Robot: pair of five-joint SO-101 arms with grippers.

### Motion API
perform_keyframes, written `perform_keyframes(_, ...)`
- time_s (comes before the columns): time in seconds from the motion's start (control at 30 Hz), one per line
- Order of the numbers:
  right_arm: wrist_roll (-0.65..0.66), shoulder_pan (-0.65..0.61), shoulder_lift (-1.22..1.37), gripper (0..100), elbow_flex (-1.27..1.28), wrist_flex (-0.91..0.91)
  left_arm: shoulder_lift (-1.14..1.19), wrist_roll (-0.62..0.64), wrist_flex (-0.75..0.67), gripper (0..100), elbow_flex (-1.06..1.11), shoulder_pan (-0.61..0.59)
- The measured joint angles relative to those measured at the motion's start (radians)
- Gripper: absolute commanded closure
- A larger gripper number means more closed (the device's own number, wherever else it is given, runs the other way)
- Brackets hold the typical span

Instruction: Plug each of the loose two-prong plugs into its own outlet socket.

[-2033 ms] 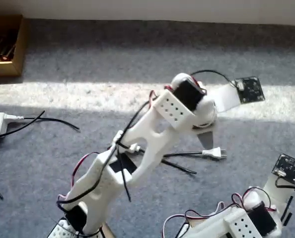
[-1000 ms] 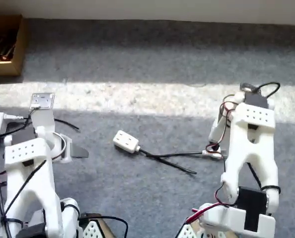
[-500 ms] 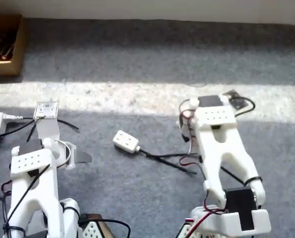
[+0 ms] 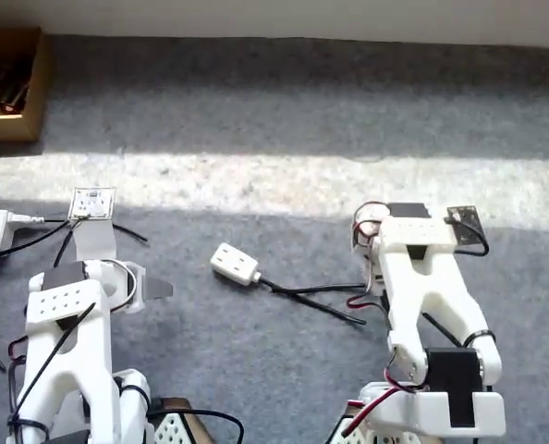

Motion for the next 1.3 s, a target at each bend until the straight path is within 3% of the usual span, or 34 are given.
perform_keyframes(0.2, 0.0, 0.0, 0.002, 54.6, 0.021, -0.048, 0.0, 0.0, 0.0, 62, 0.0, 0.0)
perform_keyframes(0.57, -0.014, 0.109, 0.077, 54.8, 0.025, -0.146, 0.0, 0.0, 0.0, 62, 0.02, 0.0)
perform_keyframes(0.93, -0.014, 0.114, 0.135, 55.6, 0.023, -0.152, 0.0, 0.0, 0.0, 62, 0.02, 0.0)
perform_keyframes(1.17, -0.015, 0.115, 0.135, 79.0, 0.025, -0.144, 0.0, 0.0, 0.0, 62, 0.02, 0.0)
perform_keyframes(1.3, -0.017, 0.118, 0.133, 80.3, 0.031, -0.14, 0.0, 0.0, 0.0, 62, 0.02, 0.0)
